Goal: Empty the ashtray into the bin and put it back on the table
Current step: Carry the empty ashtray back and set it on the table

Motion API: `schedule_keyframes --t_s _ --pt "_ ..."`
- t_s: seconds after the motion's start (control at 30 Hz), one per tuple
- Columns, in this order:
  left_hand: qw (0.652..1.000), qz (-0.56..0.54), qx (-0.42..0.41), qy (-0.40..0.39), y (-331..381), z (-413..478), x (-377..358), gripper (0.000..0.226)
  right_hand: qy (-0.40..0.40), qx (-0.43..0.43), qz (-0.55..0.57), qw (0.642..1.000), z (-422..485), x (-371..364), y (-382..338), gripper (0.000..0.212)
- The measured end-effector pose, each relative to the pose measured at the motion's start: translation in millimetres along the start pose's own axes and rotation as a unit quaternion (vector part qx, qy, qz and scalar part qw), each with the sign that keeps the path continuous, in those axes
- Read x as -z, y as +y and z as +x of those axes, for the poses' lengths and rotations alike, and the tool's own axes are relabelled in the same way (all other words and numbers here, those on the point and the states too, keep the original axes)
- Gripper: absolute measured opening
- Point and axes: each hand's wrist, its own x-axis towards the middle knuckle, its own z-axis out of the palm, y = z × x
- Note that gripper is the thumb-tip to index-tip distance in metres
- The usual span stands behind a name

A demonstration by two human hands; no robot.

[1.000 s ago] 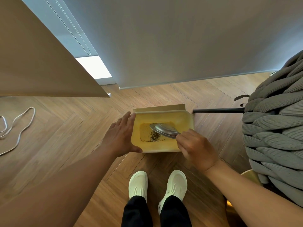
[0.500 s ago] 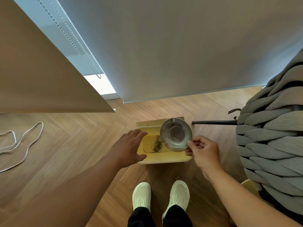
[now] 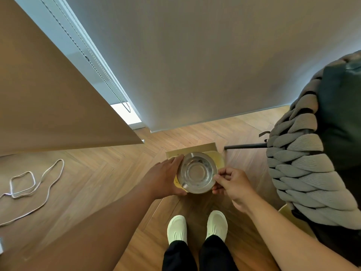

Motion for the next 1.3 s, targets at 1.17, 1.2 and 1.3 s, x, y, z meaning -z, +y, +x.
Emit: schedule_keyframes --t_s 1.17,1.2,1.3 --pt "0.996 0.017 -0.064 0.054 133 -178 116 0.102 0.021 0.224 -0.482 0.847 -238 3 -58 0.085" --pt "0.996 0.020 -0.067 0.047 135 -179 114 0.102 0.021 0.218 -0.478 0.851 -242 4 -54 0.083" --pt "0.997 0.029 -0.073 0.024 141 -181 106 0.102 0.039 0.205 -0.470 0.858 -253 11 -41 0.076"
